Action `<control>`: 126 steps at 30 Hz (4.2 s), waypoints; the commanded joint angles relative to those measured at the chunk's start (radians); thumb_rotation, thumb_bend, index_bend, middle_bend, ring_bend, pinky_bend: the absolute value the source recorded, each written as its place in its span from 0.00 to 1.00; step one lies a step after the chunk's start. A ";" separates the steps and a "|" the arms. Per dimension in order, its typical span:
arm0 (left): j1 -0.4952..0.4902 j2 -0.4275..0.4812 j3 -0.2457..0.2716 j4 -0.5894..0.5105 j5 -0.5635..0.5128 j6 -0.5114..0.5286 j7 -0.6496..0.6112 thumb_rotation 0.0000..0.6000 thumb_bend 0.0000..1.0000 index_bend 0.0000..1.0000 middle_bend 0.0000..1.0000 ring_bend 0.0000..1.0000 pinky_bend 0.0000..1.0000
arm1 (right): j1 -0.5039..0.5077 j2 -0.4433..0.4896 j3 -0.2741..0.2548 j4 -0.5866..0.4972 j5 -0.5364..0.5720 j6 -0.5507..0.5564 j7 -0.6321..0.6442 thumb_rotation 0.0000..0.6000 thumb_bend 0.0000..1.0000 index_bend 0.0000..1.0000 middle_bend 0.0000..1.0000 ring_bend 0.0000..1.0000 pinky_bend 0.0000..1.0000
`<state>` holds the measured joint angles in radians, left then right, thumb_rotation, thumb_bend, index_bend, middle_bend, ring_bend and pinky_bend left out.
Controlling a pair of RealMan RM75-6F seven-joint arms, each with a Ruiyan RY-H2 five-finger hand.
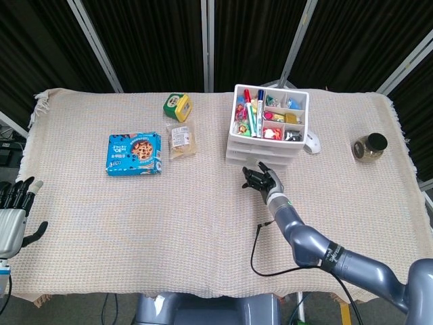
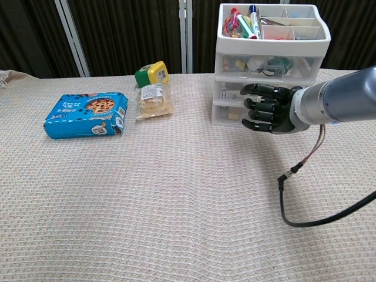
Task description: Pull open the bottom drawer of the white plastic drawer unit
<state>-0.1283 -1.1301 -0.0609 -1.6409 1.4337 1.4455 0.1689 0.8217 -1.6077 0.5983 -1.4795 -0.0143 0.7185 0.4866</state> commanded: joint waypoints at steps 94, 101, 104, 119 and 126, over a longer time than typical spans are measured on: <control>-0.003 0.002 -0.001 -0.003 -0.004 -0.004 0.002 1.00 0.34 0.08 0.00 0.00 0.00 | -0.046 -0.065 0.109 0.028 0.028 -0.058 -0.015 1.00 0.37 0.31 0.74 0.80 0.60; -0.002 0.001 -0.001 -0.005 -0.005 -0.003 0.004 1.00 0.34 0.08 0.00 0.00 0.00 | -0.094 -0.043 0.086 -0.056 -0.005 -0.065 0.004 1.00 0.37 0.32 0.74 0.80 0.60; -0.002 0.001 -0.001 -0.005 -0.005 -0.003 0.004 1.00 0.34 0.08 0.00 0.00 0.00 | -0.109 -0.037 0.072 -0.077 -0.022 -0.056 0.008 1.00 0.37 0.31 0.74 0.80 0.60; -0.002 0.001 0.000 -0.004 -0.004 -0.002 0.004 1.00 0.34 0.08 0.00 0.00 0.00 | -0.222 0.016 -0.051 -0.386 -0.284 0.146 -0.055 1.00 0.37 0.04 0.65 0.75 0.59; -0.001 0.001 0.000 -0.003 -0.004 0.000 0.005 1.00 0.34 0.08 0.00 0.00 0.00 | -0.266 0.069 -0.149 -0.552 -0.517 0.254 -0.180 1.00 0.35 0.07 0.64 0.74 0.59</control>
<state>-0.1298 -1.1295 -0.0609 -1.6444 1.4301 1.4451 0.1739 0.5782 -1.5639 0.5009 -1.9734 -0.4337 0.9046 0.3797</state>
